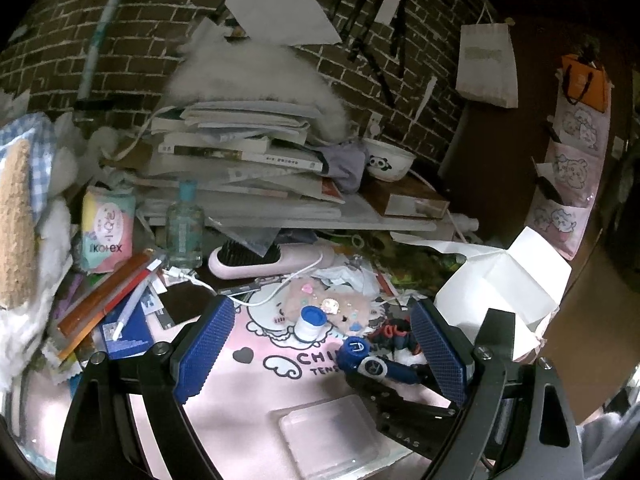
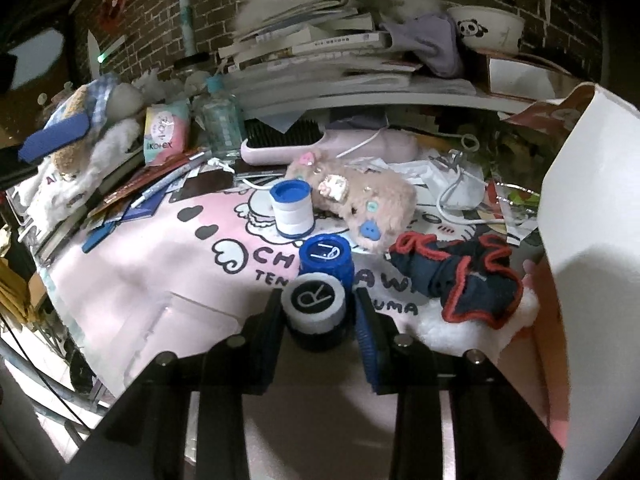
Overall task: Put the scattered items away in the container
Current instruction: 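Reach the right tool to the blue-and-white round case and grasp it, then carry the blue round case into the white box and open the right tool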
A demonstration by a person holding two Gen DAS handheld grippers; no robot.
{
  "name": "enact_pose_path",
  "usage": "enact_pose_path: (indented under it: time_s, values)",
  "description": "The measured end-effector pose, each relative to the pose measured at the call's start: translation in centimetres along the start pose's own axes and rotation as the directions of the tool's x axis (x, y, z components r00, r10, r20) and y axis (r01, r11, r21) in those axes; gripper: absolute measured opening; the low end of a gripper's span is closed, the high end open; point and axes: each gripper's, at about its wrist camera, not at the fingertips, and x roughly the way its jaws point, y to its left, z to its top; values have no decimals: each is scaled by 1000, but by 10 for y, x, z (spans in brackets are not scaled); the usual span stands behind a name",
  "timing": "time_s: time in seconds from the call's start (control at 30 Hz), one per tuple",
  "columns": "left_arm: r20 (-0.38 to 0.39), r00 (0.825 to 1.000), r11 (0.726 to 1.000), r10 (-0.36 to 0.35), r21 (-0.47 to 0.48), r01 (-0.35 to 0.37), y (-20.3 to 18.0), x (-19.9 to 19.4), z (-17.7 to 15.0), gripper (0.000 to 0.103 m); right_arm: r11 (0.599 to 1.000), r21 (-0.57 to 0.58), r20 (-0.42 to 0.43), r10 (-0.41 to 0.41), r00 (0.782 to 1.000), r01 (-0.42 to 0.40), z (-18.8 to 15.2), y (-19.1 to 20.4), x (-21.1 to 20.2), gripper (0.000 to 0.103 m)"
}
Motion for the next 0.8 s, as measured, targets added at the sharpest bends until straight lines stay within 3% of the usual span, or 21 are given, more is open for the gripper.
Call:
enact_pose_path:
  time_s: [0.6, 0.8]
  values:
    - [10, 1000, 1000, 18, -13, -18, 1, -11, 2, 88, 995, -100, 165, 38, 986, -21, 15, 27, -57, 29]
    - [20, 999, 1000, 26, -14, -26, 2, -16, 2, 88, 989, -135, 162, 86, 983, -64, 15, 44, -60, 29]
